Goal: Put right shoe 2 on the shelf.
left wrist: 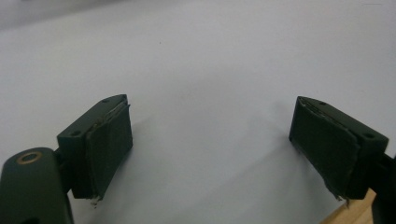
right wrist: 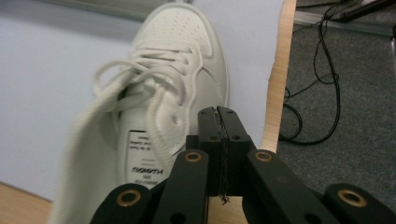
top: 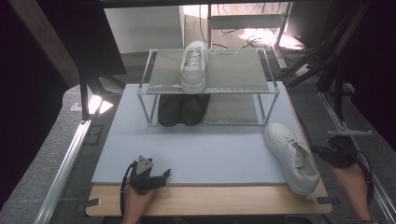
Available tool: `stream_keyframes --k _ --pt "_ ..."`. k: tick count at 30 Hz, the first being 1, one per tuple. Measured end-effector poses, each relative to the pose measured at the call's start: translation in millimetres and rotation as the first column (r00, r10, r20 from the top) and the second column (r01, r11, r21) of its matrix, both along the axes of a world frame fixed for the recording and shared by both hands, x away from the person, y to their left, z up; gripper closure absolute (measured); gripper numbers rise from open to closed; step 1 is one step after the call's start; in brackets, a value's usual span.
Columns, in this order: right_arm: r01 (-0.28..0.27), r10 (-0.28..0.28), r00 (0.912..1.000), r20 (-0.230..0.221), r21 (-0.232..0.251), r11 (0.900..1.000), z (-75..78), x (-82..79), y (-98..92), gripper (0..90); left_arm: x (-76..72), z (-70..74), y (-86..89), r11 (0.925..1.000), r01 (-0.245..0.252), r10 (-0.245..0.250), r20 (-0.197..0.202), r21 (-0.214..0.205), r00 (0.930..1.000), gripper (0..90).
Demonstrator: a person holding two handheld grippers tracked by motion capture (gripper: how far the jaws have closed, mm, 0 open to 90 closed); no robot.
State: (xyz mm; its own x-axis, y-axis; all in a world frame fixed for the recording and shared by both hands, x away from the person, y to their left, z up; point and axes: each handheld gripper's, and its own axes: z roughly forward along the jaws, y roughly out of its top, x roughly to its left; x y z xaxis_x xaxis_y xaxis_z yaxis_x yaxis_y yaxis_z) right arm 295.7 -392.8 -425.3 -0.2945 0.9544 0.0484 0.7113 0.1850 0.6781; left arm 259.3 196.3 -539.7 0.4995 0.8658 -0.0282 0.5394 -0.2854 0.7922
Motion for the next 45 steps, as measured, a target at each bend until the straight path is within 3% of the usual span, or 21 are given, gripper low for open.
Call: stream_keyframes --k 11,30,45 --pt "0.005 -0.003 0.9984 -0.057 0.032 0.9995 -22.3 11.0 -5.1 89.5 0.0 0.0 0.0 1.0 0.0 0.0 0.0 0.0 1.0 12.9" --pt "-0.05 0.053 0.9974 -0.049 0.064 0.9967 -28.1 17.4 19.9 89.5 0.0 0.0 -0.1 1.0 -0.001 0.001 0.0 0.001 1.0 12.9" --pt "-0.012 0.02 0.997 -0.075 0.104 0.9945 -45.2 27.5 14.8 89.5 0.0 -0.1 -0.3 1.0 -0.002 0.002 0.001 -0.002 1.0 12.9"
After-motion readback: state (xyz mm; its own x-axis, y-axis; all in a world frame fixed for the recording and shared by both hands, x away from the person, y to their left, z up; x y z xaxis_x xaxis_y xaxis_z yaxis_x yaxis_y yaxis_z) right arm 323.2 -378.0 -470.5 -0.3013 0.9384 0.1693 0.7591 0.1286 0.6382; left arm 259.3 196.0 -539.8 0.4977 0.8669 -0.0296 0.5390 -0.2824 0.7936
